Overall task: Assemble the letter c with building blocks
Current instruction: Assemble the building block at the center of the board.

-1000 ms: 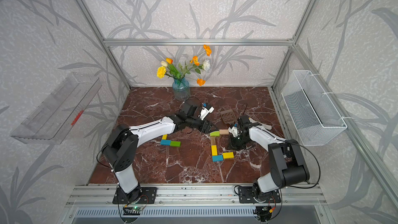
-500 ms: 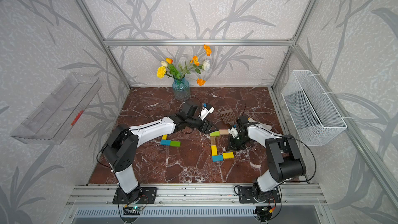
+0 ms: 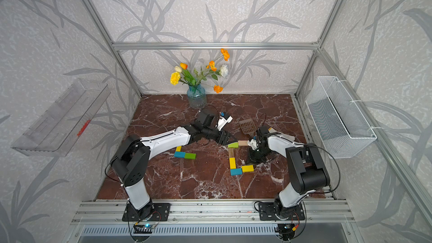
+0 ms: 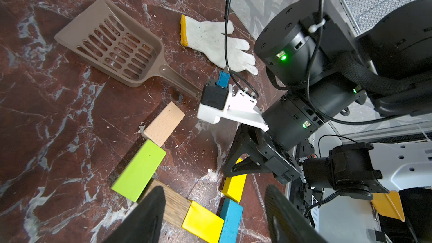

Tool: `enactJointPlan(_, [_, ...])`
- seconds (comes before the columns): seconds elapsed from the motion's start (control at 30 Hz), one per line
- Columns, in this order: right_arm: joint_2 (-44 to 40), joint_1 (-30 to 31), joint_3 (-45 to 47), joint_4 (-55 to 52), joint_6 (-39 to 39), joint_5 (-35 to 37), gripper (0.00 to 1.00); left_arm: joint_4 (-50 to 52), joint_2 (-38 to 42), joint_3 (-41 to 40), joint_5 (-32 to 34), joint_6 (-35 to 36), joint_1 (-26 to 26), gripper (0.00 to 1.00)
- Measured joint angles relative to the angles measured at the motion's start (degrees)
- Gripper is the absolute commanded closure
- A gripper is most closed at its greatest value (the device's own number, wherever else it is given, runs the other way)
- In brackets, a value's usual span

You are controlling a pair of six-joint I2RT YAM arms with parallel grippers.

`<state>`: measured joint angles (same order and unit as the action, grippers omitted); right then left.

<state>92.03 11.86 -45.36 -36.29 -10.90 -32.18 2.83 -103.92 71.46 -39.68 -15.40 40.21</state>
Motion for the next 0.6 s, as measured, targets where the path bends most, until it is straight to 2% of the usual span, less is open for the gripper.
enactJointPlan(0.6, [1.6, 0.0, 0.1, -0.5, 0.2, -0.7, 1.0, 0.2, 0.0, 0.0, 0.0, 0.0, 0.0, 0.32])
